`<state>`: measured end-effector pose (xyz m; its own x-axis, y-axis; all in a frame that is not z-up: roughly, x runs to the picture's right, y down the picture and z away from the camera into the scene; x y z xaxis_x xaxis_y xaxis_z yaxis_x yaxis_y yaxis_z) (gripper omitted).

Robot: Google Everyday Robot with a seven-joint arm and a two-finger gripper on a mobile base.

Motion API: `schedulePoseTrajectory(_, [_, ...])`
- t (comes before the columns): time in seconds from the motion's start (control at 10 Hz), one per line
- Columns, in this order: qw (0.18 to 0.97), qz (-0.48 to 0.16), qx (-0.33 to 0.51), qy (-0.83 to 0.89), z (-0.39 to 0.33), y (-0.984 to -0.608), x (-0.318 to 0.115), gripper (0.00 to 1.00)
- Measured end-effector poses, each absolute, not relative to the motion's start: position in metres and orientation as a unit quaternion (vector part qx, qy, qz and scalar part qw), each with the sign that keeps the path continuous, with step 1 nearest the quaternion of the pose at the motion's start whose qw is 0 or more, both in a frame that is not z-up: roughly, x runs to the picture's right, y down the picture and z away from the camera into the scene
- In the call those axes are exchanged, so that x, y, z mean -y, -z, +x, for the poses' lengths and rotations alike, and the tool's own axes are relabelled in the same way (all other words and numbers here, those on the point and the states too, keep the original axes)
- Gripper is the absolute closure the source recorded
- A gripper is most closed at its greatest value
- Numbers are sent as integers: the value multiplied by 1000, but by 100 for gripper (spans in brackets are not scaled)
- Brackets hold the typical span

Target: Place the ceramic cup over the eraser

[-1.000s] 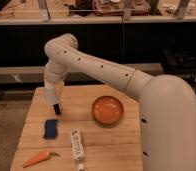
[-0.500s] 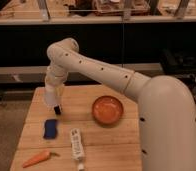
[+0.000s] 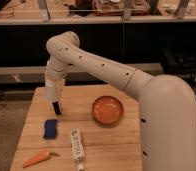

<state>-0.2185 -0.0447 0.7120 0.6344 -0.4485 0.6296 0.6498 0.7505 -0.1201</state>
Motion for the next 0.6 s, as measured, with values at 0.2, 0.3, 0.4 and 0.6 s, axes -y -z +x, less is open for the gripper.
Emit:
schedulePoseTrajectory(0.2, [890,-172,283,313,-215,-717,49,86])
schedulePoseTrajectory(0.3, [890,-173,281,313,-215,-719,50,86])
schedulePoseTrajectory(0.4, [890,-175,281,313,-213,-721,51,86])
schedulePoseTrajectory(0.6, [886,-185,292,309,-217,-731,38,86])
